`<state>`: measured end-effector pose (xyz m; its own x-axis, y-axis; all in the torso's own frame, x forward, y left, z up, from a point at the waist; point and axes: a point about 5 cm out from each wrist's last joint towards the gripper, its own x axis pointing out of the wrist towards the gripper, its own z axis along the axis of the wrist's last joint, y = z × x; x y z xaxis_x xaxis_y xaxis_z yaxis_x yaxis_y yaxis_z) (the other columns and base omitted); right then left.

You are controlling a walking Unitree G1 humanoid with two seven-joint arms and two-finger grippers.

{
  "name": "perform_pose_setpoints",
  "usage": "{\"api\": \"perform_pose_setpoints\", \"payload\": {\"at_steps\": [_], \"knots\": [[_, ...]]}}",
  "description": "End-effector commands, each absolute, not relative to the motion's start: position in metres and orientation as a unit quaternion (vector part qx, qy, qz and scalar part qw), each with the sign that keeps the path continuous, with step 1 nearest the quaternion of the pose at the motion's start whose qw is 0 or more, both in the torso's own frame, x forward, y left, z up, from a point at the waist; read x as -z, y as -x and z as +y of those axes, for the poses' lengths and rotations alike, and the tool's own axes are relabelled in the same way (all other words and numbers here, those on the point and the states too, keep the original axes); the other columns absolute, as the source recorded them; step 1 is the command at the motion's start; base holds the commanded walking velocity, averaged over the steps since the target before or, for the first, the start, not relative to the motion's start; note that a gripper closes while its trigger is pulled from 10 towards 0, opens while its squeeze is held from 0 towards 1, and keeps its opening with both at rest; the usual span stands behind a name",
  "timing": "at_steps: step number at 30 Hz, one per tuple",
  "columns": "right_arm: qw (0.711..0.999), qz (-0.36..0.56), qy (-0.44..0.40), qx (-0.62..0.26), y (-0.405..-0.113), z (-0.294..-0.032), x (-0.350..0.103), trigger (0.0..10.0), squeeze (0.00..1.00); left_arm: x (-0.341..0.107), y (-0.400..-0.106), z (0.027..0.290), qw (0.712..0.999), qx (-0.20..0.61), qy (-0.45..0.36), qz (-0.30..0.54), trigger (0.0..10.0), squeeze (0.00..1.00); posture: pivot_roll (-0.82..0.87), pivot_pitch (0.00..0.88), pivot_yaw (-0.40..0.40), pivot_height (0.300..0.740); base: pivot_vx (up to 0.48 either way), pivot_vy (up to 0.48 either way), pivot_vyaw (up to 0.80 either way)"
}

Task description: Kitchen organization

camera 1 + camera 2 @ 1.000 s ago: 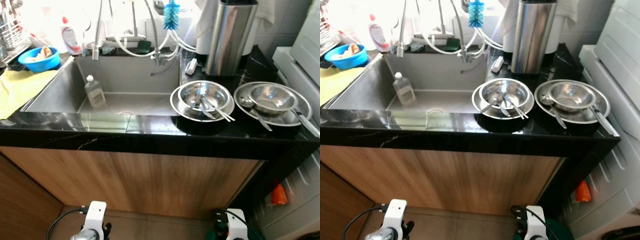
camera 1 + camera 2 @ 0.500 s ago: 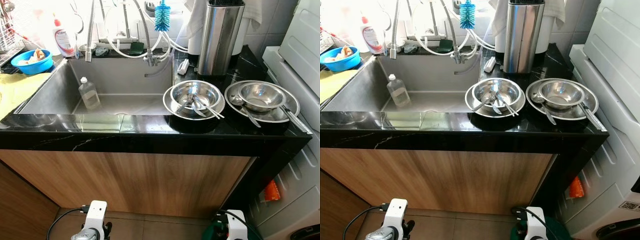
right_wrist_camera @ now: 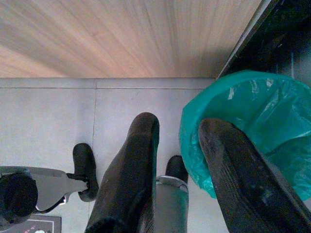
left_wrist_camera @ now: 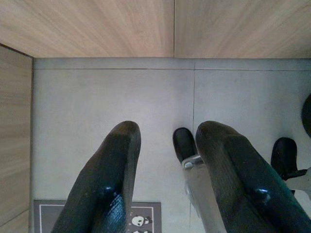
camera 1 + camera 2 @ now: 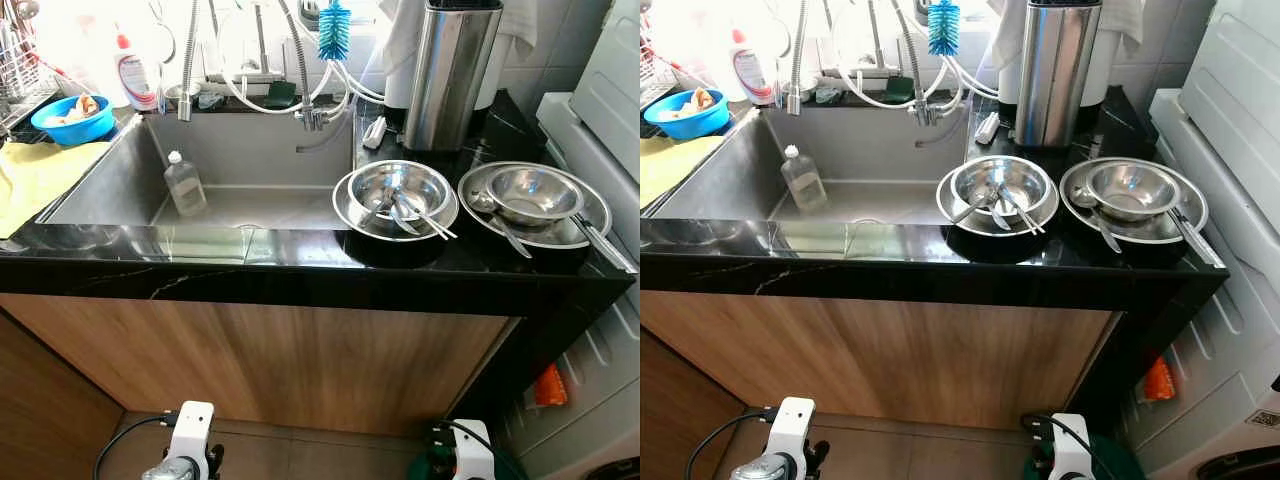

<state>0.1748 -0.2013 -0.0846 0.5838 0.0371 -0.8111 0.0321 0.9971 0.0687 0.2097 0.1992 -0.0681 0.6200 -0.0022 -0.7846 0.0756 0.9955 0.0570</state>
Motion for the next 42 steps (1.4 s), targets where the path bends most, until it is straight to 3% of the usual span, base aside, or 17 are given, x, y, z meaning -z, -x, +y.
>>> {"api": "perform_pose_setpoints", "payload": {"at_steps": [1, 13, 24, 42], "knots": [[0.888, 0.457, -0.041, -0.001, -0.1739, -0.1985, 0.0855, 10.0, 0.00, 0.0691, -0.2072, 0.2035, 0.894, 0.023, -0.049, 0.445, 10.0, 0.00, -0.10, 0.000, 0.048, 0.740, 0.000, 0.480, 0.00], [0.889, 0.456, -0.046, -0.001, -0.1729, -0.1974, 0.0859, 10.0, 0.00, 0.0681, -0.2088, 0.2036, 0.895, 0.028, -0.056, 0.443, 10.0, 0.00, -0.10, 0.000, 0.054, 0.740, 0.000, 0.350, 0.00], [0.890, 0.454, -0.048, -0.001, -0.1729, -0.1963, 0.0860, 10.0, 0.00, 0.0679, -0.2095, 0.2026, 0.894, 0.036, -0.065, 0.443, 10.0, 0.00, -0.10, 0.000, 0.057, 0.740, 0.000, 0.000, 0.00], [0.890, 0.453, -0.047, -0.002, -0.1745, -0.1964, 0.0853, 10.0, 0.00, 0.0685, -0.2089, 0.2024, 0.892, 0.034, -0.064, 0.447, 10.0, 0.00, -0.10, 0.000, 0.058, 0.740, 0.000, 0.263, 0.00]]}}
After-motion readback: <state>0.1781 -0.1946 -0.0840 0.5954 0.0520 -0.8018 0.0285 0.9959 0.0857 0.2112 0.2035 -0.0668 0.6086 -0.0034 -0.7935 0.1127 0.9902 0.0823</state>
